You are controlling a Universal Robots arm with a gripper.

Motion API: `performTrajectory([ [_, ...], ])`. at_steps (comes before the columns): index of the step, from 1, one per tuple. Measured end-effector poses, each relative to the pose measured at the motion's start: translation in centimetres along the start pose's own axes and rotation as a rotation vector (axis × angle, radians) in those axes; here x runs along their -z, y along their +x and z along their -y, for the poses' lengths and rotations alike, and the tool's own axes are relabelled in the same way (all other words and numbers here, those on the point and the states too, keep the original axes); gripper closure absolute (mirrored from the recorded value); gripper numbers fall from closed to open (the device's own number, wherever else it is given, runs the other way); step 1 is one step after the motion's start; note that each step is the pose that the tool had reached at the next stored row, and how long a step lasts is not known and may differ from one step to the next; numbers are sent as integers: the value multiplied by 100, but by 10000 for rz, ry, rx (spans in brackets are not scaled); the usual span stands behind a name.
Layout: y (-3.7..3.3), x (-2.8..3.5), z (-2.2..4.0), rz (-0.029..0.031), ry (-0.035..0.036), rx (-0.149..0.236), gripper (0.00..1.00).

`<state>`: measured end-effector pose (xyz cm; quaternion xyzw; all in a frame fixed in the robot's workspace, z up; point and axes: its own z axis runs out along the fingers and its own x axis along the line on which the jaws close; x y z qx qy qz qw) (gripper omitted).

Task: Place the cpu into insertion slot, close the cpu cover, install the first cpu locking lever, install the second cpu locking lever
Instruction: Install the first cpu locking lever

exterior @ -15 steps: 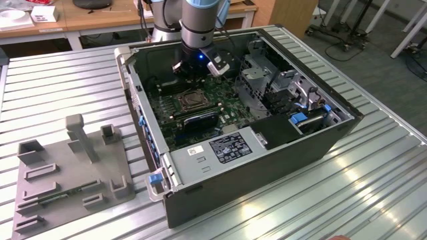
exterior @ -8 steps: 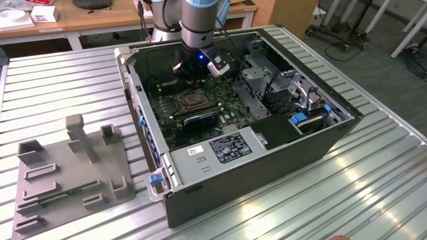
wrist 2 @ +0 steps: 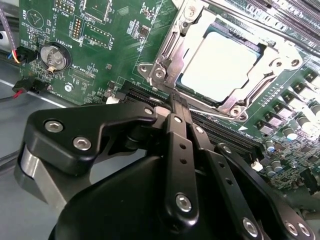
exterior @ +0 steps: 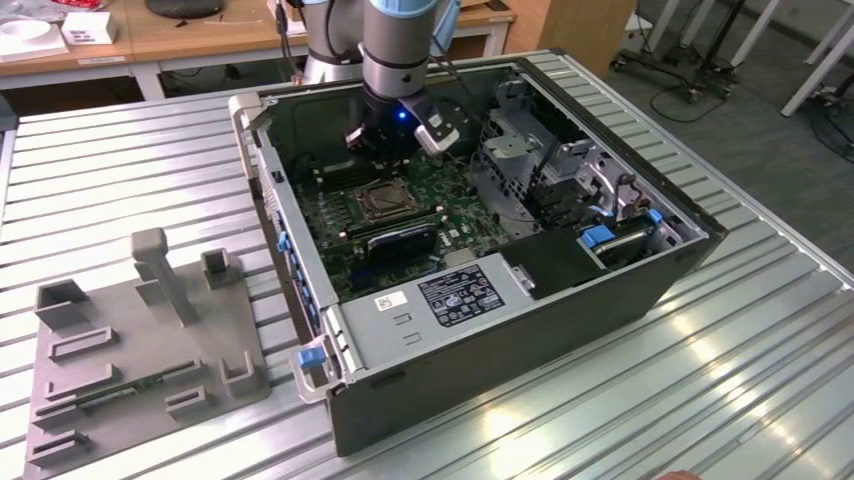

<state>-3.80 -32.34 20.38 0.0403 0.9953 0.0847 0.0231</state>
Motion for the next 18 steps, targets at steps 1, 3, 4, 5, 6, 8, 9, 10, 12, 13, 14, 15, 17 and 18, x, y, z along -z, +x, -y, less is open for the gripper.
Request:
performTrajectory([
  [1, 0, -4, 1, 2, 14, 1, 89],
  [3, 0, -12, 2, 3, 35, 2, 89],
  [4, 0, -15, 2, 3, 41, 2, 89],
  [5, 0, -20, 3, 3, 44, 3, 89],
  [6, 0, -25, 3, 4, 47, 3, 89],
  [8, 1, -35, 5, 4, 53, 3, 89],
  [9, 1, -39, 5, 4, 61, 3, 89],
  [10, 1, -43, 5, 5, 69, 4, 89],
  [12, 1, -49, 5, 7, 98, 5, 89],
  [13, 2, -52, 5, 8, 124, 5, 89],
  [14, 2, -54, 6, 11, 152, 7, 89],
  [15, 1, -56, 6, 14, 175, 9, 89],
  [17, 1, -58, 5, 14, 192, 11, 89],
  [18, 2, -58, 4, 15, 193, 11, 89],
])
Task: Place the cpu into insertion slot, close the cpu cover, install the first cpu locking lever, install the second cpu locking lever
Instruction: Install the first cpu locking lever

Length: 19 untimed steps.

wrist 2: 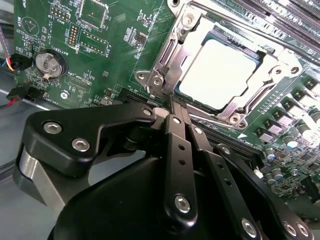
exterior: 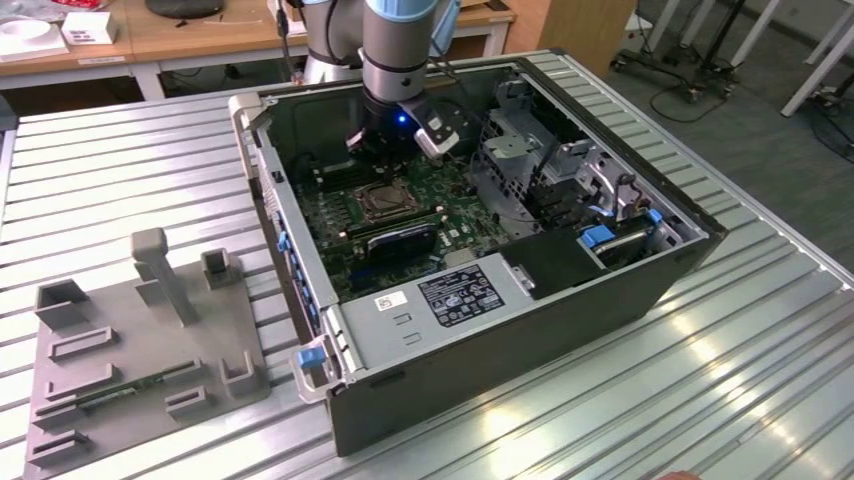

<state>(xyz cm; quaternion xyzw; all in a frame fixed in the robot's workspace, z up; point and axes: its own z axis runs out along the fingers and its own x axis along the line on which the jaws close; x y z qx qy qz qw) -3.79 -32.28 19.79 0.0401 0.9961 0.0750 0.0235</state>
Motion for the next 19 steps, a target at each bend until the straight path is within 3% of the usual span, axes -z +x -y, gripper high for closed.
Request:
performTrajectory([
  [6, 0, 11, -5, 0, -11, 0, 89],
  [14, -4, 115, -22, 40, -88, 2, 89],
  [19, -4, 122, -23, 51, -104, 3, 89],
])
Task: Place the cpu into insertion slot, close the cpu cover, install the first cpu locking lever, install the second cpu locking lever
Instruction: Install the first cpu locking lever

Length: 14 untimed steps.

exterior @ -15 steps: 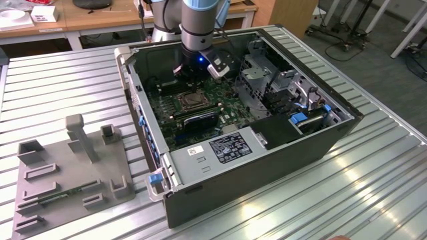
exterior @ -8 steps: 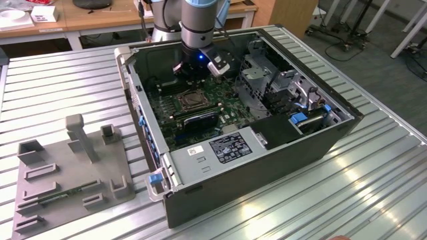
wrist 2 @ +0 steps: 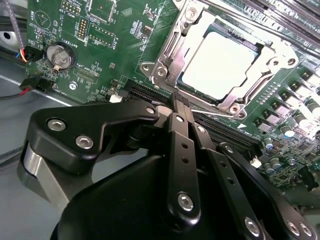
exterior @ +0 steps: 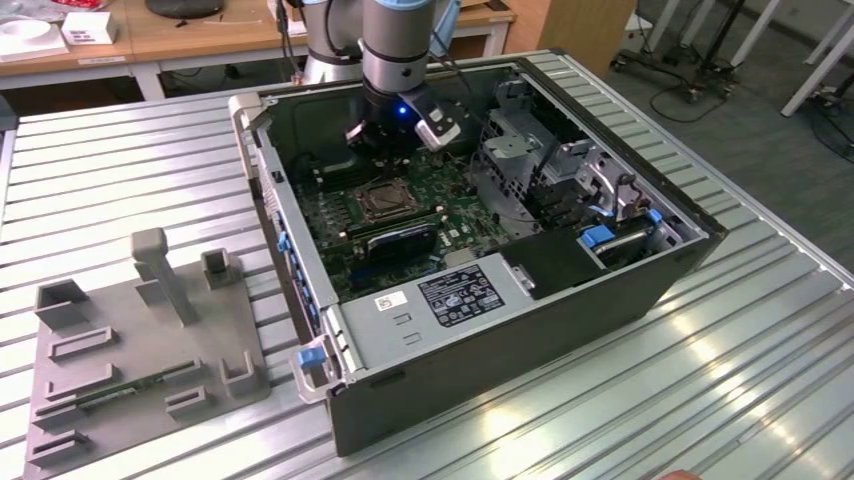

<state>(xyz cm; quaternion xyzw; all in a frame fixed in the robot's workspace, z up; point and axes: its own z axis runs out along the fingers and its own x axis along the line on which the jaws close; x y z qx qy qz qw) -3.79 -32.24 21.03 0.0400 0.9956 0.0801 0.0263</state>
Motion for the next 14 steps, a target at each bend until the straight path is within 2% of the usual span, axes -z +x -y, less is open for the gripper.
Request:
performTrajectory([
  [1, 3, 1, 0, 1, -1, -1, 89],
  [4, 23, 2, 2, 20, -71, -1, 89],
  [6, 43, 4, 4, 32, -163, -2, 89],
  [11, 82, 6, 7, 54, -480, -45, 89],
  [14, 86, 7, 7, 75, -553, -202, 89],
])
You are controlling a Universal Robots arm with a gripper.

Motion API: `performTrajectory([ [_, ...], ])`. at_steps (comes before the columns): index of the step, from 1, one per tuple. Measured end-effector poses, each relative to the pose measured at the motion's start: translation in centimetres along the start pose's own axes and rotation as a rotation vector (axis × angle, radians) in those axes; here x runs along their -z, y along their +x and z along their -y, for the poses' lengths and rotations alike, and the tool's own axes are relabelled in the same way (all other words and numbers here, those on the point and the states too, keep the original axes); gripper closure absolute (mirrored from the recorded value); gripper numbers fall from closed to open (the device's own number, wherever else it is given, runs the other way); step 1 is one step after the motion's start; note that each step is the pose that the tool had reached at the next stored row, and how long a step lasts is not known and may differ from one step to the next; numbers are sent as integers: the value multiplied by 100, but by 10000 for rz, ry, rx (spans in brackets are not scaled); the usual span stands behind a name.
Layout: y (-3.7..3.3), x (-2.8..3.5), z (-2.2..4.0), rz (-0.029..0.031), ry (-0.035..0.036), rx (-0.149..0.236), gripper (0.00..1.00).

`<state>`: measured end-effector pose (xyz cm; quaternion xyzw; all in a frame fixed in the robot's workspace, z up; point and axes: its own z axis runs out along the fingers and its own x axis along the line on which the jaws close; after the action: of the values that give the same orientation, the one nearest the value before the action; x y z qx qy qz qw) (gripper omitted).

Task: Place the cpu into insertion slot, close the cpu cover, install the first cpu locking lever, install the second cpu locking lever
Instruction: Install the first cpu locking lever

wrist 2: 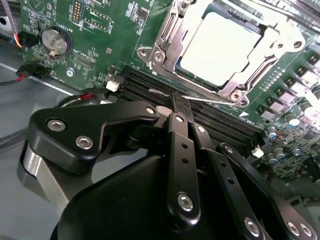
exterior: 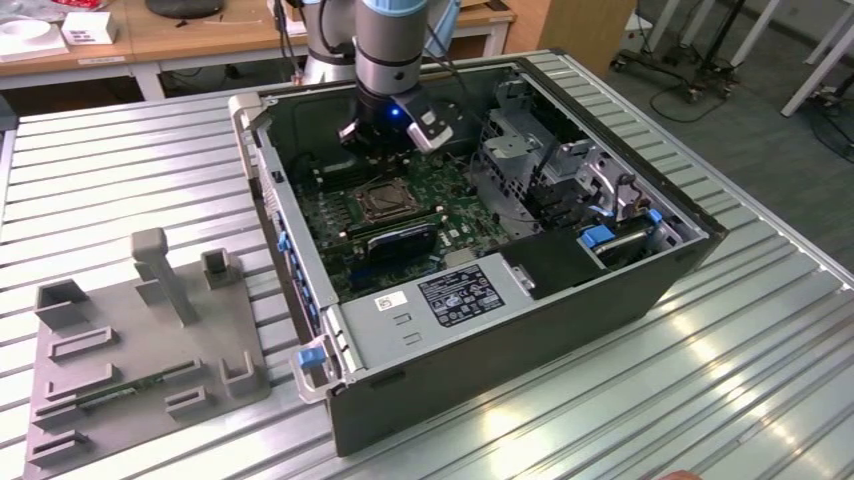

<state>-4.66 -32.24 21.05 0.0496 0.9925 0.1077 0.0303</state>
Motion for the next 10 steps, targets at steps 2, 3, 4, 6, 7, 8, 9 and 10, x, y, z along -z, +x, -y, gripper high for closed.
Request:
performTrajectory([
  [2, 0, -1, 0, 37, -11, -174, 89],
  [3, 1, -1, 0, 60, -10, -271, 89],
  [4, 0, -1, 0, 84, -7, -377, 89],
  [6, 1, -1, 0, 141, 6, -634, 89],
  [7, 1, 0, 0, 168, 15, -759, 89],
  [8, 1, 0, 1, 193, 21, -870, 89],
  [9, 2, -1, 1, 211, 23, -951, 89],
  [10, 3, 0, 1, 229, 26, -1029, 89],
])
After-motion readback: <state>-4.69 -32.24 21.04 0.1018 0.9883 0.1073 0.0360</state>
